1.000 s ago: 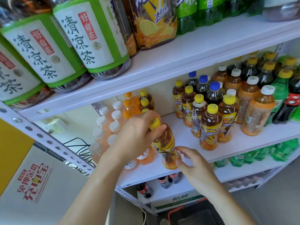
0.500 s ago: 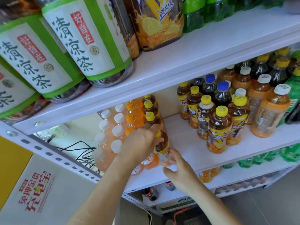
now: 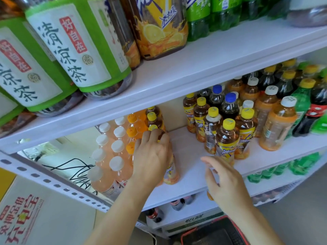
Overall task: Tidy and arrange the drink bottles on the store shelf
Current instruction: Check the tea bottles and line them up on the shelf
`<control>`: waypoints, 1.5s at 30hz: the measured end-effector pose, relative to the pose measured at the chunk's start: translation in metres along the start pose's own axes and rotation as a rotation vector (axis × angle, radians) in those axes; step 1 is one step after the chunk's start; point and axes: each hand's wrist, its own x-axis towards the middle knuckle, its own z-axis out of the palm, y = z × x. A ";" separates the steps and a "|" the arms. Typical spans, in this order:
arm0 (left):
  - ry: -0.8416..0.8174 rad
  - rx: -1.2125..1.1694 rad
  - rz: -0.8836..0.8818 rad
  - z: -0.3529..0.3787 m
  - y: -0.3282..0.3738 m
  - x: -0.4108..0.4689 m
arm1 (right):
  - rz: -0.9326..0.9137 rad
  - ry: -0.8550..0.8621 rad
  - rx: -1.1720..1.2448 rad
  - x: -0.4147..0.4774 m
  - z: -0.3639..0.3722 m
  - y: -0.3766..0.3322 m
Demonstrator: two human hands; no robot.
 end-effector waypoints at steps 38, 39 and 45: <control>0.060 -1.008 -0.482 -0.059 0.020 -0.013 | 0.569 0.049 1.046 -0.041 -0.062 0.006; 0.040 -1.009 -0.474 -0.059 0.018 -0.014 | 0.537 0.072 1.027 -0.041 -0.065 0.004; 0.076 -1.264 -0.471 -0.060 0.023 -0.023 | 0.446 0.148 0.942 -0.040 -0.083 -0.010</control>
